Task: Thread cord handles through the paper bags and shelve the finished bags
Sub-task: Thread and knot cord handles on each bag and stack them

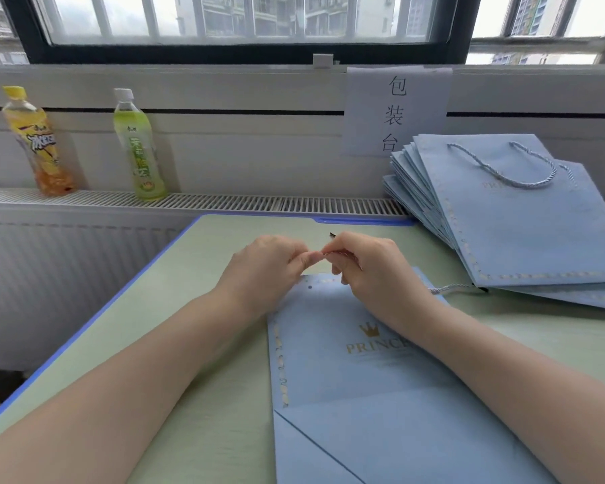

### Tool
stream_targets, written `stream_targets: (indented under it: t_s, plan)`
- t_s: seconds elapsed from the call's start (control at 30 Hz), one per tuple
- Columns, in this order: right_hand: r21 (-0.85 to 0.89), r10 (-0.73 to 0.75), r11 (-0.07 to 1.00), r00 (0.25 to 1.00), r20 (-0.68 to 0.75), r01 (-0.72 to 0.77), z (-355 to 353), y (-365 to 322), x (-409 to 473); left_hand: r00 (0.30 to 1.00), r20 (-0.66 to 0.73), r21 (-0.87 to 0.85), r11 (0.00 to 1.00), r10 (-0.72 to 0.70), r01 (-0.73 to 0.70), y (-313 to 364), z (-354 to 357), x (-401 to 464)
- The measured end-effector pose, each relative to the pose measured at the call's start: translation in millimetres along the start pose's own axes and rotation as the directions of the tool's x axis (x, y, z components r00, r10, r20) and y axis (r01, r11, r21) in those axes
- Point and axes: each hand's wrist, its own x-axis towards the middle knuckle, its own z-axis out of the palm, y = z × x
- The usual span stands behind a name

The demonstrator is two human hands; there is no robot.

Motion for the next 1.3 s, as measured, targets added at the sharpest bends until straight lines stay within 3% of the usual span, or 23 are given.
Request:
stream_targets:
  t_s: [0.03,0.1,0.3,0.43,0.53,0.63,0.7,0.77,0.83,0.97,1.13,1.3]
  plan:
    - [-0.029,0.004,1.0,1.0,0.011,-0.004,0.0,0.1,-0.8,0.999,0.022,0.158,0.987,-0.026,0.022,-0.9,-2.9,0.6]
    - [-0.121,0.011,0.993,0.997,0.078,-0.002,2.6,-0.3,-2.7,0.996,0.046,0.294,0.954,-0.072,0.055,-2.2,-6.9,1.1]
    - [-0.193,0.069,0.98,0.991,0.114,-0.046,9.3,-4.7,-4.0,0.989,0.101,0.303,0.951,-0.104,0.069,-3.6,-2.9,-0.7]
    - [-0.238,0.095,0.97,0.981,0.17,-0.053,12.3,-3.1,-2.4,0.997,0.002,0.179,0.981,-0.077,0.075,-3.0,3.6,-0.9]
    - [-0.19,0.053,0.981,0.995,0.089,-0.035,13.5,1.5,-0.2,0.997,-0.065,-0.006,0.999,-0.043,0.043,-6.2,5.6,1.5]
    - [-0.152,0.021,0.988,1.0,-0.003,-0.021,13.9,3.1,0.2,0.998,-0.045,-0.197,0.98,-0.039,0.03,-5.3,2.9,3.8]
    - [-0.159,0.006,0.987,0.997,-0.073,-0.018,11.3,1.2,0.9,0.999,-0.011,-0.399,0.916,-0.054,0.045,0.2,-1.9,2.3]
    - [-0.148,-0.002,0.989,0.988,-0.154,-0.021,5.2,-1.7,2.4,0.995,0.013,-0.622,0.778,-0.096,0.083,5.9,-9.8,-0.2]
    - [-0.088,0.035,0.995,0.98,-0.196,-0.053,-2.7,-2.6,3.9,0.991,0.0,-0.725,0.682,-0.134,0.092,8.9,-14.1,-1.2]
    - [-0.031,0.088,0.995,0.98,-0.177,-0.095,-11.8,-1.3,3.4,0.975,-0.066,-0.808,0.585,-0.21,0.071,8.5,-9.0,-1.2]
    - [-0.253,-0.078,0.967,0.979,-0.191,0.028,-14.4,-7.8,3.4,0.97,-0.051,-0.777,0.62,-0.236,0.109,5.1,-3.0,-1.4]
    - [0.012,0.127,0.992,0.992,0.013,-0.127,-2.9,-12.7,1.4,0.969,-0.028,-0.779,0.613,-0.244,0.132,4.1,-1.6,-1.4]
